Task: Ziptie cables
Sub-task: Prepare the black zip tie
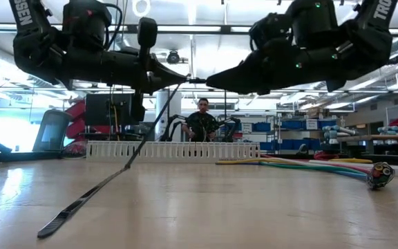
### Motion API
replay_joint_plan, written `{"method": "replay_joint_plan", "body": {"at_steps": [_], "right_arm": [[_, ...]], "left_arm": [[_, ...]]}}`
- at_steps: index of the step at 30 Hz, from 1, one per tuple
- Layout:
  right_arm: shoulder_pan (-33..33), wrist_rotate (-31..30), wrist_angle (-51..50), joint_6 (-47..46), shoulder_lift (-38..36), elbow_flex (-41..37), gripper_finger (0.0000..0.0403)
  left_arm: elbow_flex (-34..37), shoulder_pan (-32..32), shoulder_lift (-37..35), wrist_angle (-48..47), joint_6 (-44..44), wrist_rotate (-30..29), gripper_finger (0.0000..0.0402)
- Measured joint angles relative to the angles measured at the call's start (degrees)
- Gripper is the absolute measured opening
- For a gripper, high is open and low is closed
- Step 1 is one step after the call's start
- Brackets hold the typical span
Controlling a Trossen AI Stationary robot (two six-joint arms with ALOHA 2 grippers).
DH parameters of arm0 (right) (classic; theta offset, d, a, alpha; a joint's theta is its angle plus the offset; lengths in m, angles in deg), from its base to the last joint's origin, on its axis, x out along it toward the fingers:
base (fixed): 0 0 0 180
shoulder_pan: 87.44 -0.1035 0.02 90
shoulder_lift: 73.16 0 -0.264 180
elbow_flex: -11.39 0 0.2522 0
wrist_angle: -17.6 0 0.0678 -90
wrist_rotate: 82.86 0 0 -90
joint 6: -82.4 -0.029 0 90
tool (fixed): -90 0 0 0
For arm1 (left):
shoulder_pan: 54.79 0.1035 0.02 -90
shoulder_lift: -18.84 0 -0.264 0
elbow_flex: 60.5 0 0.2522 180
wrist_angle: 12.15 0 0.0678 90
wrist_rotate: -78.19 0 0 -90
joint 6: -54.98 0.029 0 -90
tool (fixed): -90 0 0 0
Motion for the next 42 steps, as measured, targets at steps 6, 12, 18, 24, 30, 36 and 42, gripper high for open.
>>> {"method": "replay_joint_plan", "body": {"at_steps": [6, 12, 18, 24, 30, 36, 42], "right_arm": [[-0.8, -8.0, -0.7, -0.3, 0.0, 0.4, 0.011], [0.9, -13.4, 2.1, -13.5, 0.0, 0.4, 0.011], [3.6, -2.7, 5.8, -21.3, 0.0, 0.4, 0.0093], [4.4, 2.0, 7.5, -23.3, 0.0, 0.4, 0.0061], [4.4, 2.4, 7.4, -23.3, 0.0, 1.4, 0.005], [5.0, 2.9, 7.2, -23.3, 0.0, 2.1, 0.005], [6.2, 4.1, 7.2, -24.6, 0.0, 2.1, 0.005]], "left_arm": [[0.0, 0.0, 0.0, 0.6, 4.2, 2.6, 0.0], [0.0, -2.3, 0.0, -0.2, 14.0, 4.7, 0.0], [0.0, -4.7, 0.0, -0.2, 26.5, 4.6, 0.0], [0.0, -4.9, 0.0, -0.2, 31.3, 4.4, 0.0], [0.0, -4.9, 0.0, -0.2, 31.5, 4.1, 0.0], [-1.0, -4.9, 0.0, -0.2, 32.0, 3.9, 0.0], [-2.5, -5.0, 0.0, -3.1, 32.8, 4.5, 0.0]]}}
